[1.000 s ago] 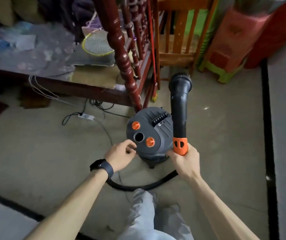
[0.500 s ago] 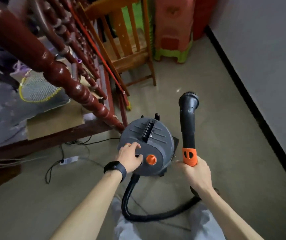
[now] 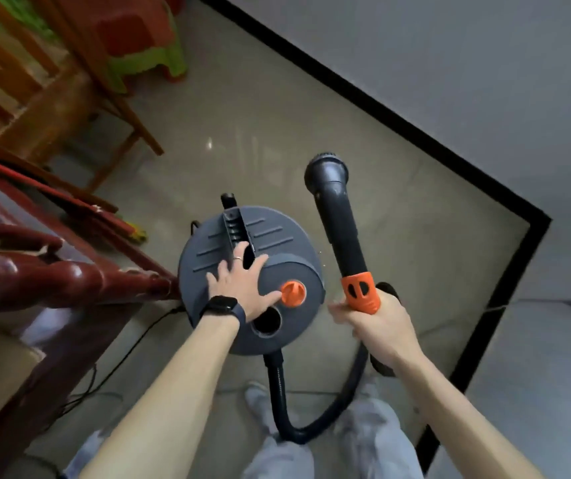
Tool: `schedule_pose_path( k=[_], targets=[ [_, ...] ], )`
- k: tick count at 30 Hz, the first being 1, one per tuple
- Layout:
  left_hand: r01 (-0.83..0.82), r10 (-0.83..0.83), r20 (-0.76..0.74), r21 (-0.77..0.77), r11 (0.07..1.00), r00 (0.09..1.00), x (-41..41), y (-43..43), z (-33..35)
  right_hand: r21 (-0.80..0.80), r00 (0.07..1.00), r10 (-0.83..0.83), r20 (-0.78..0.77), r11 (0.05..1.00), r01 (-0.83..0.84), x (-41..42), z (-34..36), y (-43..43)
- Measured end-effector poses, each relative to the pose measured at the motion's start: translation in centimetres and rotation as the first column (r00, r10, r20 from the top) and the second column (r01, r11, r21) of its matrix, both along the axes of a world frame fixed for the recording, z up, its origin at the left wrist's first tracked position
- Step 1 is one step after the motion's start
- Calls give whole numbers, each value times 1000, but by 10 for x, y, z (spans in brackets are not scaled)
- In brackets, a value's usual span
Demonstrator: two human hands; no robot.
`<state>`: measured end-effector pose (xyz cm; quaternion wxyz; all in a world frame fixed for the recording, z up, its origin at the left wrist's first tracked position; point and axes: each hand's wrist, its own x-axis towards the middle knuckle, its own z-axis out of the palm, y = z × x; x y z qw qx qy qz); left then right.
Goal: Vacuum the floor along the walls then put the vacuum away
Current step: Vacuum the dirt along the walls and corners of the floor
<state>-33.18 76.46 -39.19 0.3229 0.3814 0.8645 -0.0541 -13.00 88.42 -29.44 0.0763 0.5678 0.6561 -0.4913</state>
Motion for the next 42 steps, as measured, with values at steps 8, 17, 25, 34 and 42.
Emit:
schedule_pose_path(
  k=[8, 17, 25, 34, 42],
  targets=[
    [387, -355, -409, -5, 922, 841, -47, 17, -22, 88, 982, -171, 80, 983, 164, 52, -20, -29],
    [41, -13, -172, 162, 986, 985, -18, 17, -19, 60, 978, -201, 52, 978, 198, 82, -43, -55],
    [29, -7, -165, 134, 991, 986, 20, -49, -17, 126, 989, -147, 10, 981, 145, 81, -37, -68],
    [241, -228, -205, 41, 970, 952, 45, -124, -11, 143, 999, -6, -34, 990, 11, 92, -27, -118],
    [422, -412, -224, 0, 906, 883, 38, -173, -15, -79, 892, -269, -364, 963, 258, 121, -8, -166]
  ],
)
